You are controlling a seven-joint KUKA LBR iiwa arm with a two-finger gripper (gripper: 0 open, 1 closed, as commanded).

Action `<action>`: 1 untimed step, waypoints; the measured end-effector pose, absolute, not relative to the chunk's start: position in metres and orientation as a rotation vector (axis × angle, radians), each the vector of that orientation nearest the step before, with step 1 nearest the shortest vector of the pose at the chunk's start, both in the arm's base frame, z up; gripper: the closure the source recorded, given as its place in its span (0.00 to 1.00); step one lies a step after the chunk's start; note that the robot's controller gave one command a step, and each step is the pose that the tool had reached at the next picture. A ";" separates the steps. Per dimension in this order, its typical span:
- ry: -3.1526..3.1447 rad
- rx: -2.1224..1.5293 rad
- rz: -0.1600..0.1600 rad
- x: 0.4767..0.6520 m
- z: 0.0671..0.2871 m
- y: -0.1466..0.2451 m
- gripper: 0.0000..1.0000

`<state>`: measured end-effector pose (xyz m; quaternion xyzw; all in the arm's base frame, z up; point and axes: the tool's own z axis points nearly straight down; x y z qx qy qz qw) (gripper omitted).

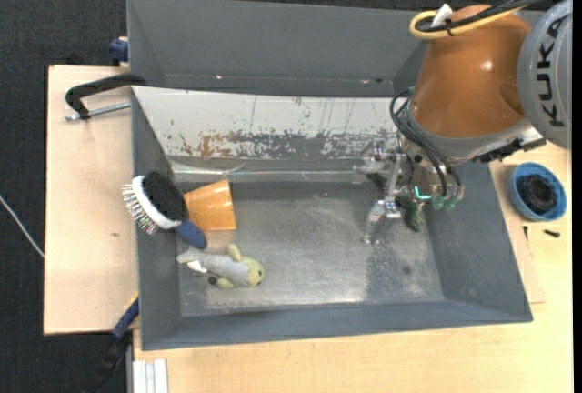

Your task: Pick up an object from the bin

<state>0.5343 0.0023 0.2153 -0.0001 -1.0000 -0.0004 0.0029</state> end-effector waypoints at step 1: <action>-3.129 0.267 -0.002 0.499 0.207 0.036 0.00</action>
Offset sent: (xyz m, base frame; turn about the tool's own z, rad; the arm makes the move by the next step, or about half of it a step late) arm -0.0350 0.0316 -0.0090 -0.1691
